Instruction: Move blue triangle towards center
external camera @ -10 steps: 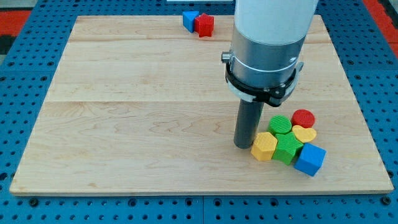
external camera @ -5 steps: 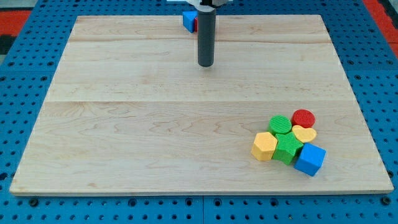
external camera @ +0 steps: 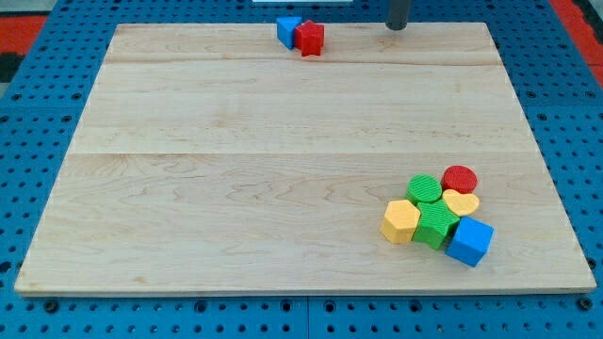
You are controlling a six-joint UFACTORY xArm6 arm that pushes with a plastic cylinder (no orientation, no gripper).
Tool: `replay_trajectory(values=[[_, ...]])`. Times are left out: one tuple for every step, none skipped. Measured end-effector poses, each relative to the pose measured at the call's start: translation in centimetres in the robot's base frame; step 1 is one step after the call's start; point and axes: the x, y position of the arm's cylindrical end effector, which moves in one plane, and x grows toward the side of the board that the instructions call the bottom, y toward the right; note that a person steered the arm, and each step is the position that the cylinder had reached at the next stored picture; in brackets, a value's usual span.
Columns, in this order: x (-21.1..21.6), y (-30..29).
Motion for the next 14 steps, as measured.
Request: replay_trajectory(values=[[0.1, -8.0], [0.2, -9.8], [0.1, -10.5], [0.1, -10.7], [0.1, -10.7], [0.1, -14.9], [0.3, -17.8], [0.1, -18.6], [0.1, -20.5], [0.1, -21.6], [0.2, -26.1], [0.1, -30.2], [0.1, -28.9], [0.4, -24.3]])
